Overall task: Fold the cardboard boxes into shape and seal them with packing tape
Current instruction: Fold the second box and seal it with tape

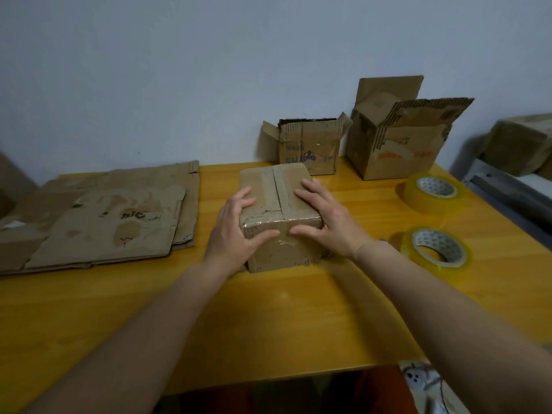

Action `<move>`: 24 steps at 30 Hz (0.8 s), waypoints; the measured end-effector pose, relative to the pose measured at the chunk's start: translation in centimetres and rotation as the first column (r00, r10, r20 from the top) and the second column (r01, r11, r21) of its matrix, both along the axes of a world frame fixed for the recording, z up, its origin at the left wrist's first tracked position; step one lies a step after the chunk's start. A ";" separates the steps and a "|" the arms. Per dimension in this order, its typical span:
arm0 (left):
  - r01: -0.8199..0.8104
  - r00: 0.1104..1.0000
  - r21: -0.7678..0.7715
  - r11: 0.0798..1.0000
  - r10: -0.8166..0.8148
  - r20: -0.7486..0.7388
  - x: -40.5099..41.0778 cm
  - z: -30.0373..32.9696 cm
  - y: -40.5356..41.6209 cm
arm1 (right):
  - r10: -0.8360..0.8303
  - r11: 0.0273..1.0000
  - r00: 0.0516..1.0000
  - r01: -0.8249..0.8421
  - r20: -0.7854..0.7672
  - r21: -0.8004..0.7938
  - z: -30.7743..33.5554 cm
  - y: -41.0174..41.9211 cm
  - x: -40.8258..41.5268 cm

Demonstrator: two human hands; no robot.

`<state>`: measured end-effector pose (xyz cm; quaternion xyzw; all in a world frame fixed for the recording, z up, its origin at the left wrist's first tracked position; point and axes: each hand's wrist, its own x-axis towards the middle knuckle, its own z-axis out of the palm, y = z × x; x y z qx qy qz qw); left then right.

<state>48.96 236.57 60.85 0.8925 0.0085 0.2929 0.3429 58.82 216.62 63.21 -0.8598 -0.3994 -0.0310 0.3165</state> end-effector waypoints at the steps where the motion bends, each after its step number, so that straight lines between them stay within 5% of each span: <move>1: 0.001 0.999 0.037 0.999 0.001 -0.052 -0.4 0.1 0.1 | 0.003 1.000 0.999 -0.003 -0.039 0.003 0.1 -0.2 -0.3; 3: -0.016 0.992 0.068 0.998 0.024 -0.120 -1.1 0.5 0.2 | 0.010 0.995 0.980 0.009 -0.199 0.096 0.2 -0.7 -0.9; 6: -0.124 0.992 0.063 0.990 0.126 -0.024 -1.3 2.1 -1.1 | 0.013 0.938 0.902 0.139 -0.432 0.319 0.0 -1.2 -2.2; 9: -0.135 0.989 0.207 0.969 0.143 -0.024 -0.3 3.8 -3.3 | -0.014 0.901 0.888 0.210 -0.459 0.379 -0.1 -1.0 -3.0; 14: -0.082 0.929 0.639 0.765 0.290 -0.228 0.8 3.3 -3.6 | -0.123 0.968 0.891 0.206 -0.437 0.146 -1.3 -2.1 -2.7; 18: -0.139 0.922 0.614 0.777 0.328 -0.205 1.2 2.6 -3.7 | -0.199 0.953 0.838 0.286 -0.509 0.098 -2.5 -3.5 -2.5; 24: -0.091 0.933 0.659 0.747 0.296 -0.207 1.0 2.5 -3.0 | -0.377 0.901 0.833 0.432 -0.405 0.049 -3.2 -3.3 -1.8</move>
